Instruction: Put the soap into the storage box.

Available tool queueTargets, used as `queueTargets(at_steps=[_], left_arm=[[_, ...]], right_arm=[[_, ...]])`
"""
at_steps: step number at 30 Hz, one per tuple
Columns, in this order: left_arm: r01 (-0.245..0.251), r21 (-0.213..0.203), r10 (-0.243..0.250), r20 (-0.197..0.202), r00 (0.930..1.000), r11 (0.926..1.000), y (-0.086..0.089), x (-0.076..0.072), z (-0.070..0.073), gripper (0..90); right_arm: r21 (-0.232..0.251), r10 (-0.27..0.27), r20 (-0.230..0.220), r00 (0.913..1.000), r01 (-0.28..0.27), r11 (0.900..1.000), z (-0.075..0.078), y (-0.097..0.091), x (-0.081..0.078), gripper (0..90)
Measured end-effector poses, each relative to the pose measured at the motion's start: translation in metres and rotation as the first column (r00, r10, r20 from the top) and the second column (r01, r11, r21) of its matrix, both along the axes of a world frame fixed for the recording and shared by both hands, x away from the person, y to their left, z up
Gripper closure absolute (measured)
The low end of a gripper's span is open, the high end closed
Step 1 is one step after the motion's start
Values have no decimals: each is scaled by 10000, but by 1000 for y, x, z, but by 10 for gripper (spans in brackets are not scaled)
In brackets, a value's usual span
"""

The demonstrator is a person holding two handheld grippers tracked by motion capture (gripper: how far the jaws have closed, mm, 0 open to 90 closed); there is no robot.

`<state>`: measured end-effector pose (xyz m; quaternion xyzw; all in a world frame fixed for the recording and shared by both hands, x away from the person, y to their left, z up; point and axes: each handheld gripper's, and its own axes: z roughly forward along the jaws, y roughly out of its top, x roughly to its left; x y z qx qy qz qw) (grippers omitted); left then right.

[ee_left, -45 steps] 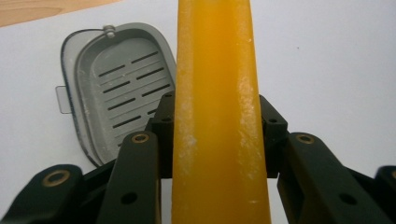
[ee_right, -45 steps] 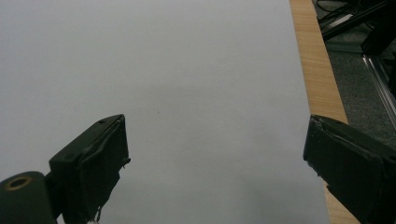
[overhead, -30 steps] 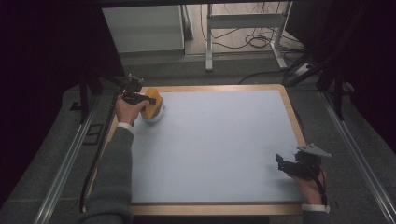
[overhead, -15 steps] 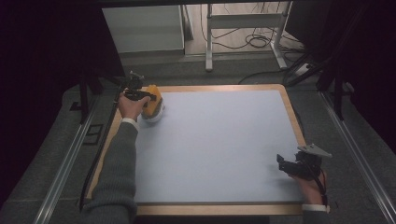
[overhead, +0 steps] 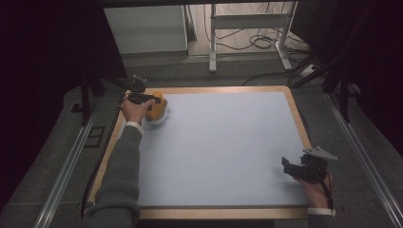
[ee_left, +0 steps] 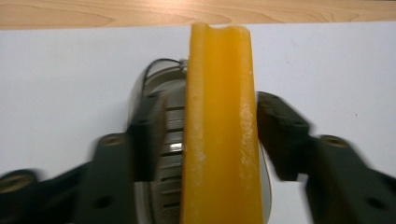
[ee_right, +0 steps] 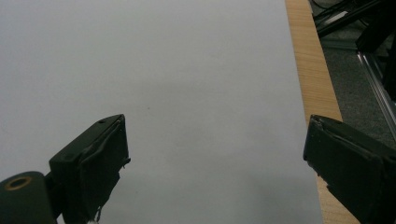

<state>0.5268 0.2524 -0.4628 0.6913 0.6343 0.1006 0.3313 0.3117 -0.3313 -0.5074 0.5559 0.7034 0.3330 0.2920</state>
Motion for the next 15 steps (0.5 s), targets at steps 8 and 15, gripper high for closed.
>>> queueTargets(at_steps=[8,15], left_arm=[[-160,322,147,394,9991,9994,5,-18,18,194],[-114,170,102,678,9976,9998,12,-31,18,167]], right_arm=[[-56,103,7,9999,-103,9999,1,3,0,68],[-104,135,-36,9999,-135,9999,0,5,0,67]])
